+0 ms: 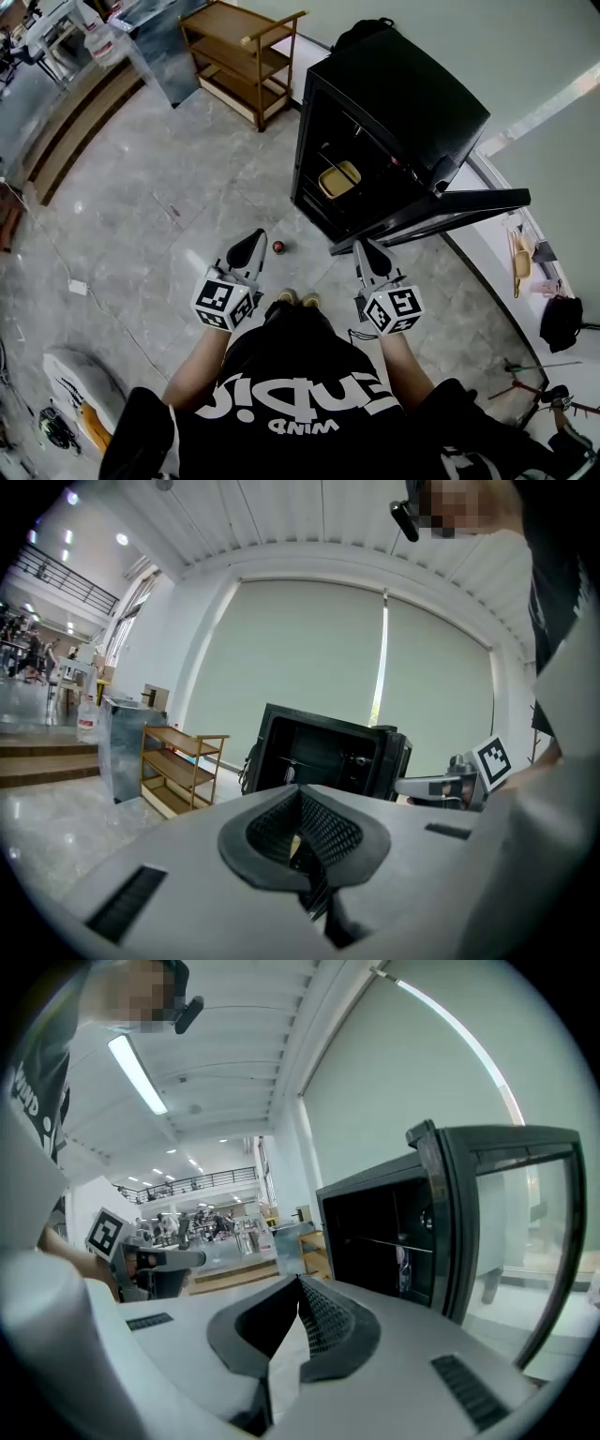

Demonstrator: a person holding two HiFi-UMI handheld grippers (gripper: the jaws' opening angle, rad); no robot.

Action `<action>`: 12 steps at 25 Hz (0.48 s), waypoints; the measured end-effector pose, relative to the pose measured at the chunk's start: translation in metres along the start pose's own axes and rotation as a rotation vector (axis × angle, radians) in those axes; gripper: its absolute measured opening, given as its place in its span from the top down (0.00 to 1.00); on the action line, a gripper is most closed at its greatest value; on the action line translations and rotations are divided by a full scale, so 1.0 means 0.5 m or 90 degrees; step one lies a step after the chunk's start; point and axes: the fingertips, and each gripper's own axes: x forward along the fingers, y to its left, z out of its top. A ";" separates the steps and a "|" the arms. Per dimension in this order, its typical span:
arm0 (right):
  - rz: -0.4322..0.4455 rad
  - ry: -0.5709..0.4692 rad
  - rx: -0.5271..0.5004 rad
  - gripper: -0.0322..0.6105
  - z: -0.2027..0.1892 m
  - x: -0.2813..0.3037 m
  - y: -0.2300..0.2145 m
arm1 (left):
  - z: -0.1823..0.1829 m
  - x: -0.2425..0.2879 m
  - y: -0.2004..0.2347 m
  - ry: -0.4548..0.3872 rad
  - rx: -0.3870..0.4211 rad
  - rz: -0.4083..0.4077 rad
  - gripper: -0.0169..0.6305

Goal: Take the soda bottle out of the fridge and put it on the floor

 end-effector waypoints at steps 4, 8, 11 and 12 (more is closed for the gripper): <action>-0.015 -0.021 -0.002 0.91 0.024 -0.027 -0.003 | 0.022 -0.023 0.010 -0.016 0.009 0.014 0.96; -0.026 -0.027 -0.018 0.91 0.029 -0.039 -0.007 | 0.035 -0.038 0.011 -0.036 0.010 0.024 0.96; -0.037 -0.033 -0.036 0.91 0.036 -0.045 -0.008 | 0.041 -0.043 0.005 -0.048 0.021 0.032 0.96; -0.043 -0.035 -0.041 0.91 0.038 -0.045 -0.009 | 0.043 -0.045 0.004 -0.051 0.026 0.034 0.96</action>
